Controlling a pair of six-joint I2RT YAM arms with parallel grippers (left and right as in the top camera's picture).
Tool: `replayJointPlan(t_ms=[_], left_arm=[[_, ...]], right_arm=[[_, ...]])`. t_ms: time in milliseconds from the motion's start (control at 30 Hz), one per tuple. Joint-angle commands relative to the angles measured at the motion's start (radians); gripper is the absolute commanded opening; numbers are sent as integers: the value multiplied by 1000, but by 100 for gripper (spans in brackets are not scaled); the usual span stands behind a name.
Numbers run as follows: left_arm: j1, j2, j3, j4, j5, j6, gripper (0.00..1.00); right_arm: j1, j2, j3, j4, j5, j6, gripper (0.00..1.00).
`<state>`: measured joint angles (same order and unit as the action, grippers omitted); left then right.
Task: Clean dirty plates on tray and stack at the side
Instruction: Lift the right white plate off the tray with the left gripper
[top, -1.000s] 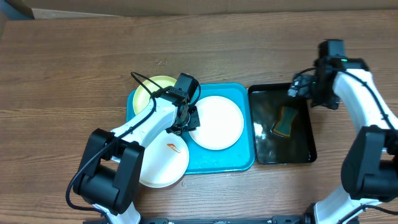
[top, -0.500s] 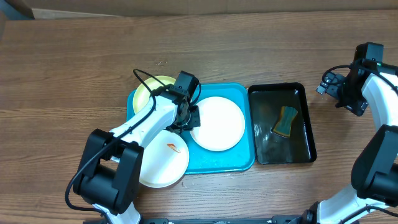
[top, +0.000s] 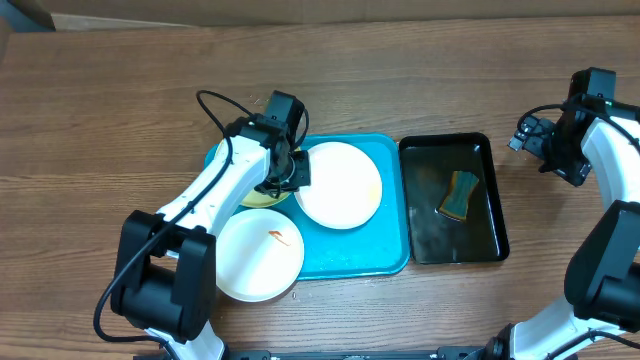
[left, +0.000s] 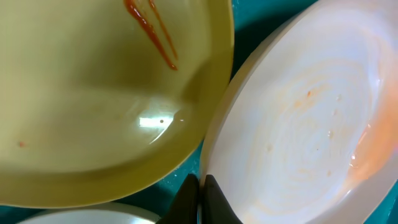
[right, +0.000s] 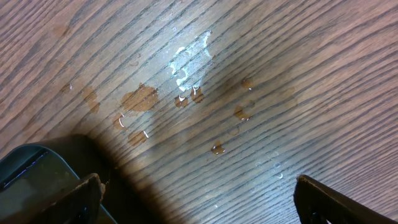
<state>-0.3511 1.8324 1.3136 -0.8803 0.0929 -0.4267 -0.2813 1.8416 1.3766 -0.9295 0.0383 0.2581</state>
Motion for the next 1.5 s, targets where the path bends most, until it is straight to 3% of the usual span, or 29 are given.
replayJointPlan(t_ms=[0,433,733,1167,1467], left_arm=[[6,-35,71,-23,1,47,4],[4,-35,288,-114,-21,82,4],[-89,-35,324,-29,-31,67,4],[-333,-34,324,134,-279,45,4],[-502,-35,324,187,-605,110,4]], right_arm=[[0,0,24,5,10,4,100],[0,0,24,5,10,5,100],[0,0,24,5,10,5,100],[0,0,24,5,10,4,100],[0,0,24,5,10,5,100]])
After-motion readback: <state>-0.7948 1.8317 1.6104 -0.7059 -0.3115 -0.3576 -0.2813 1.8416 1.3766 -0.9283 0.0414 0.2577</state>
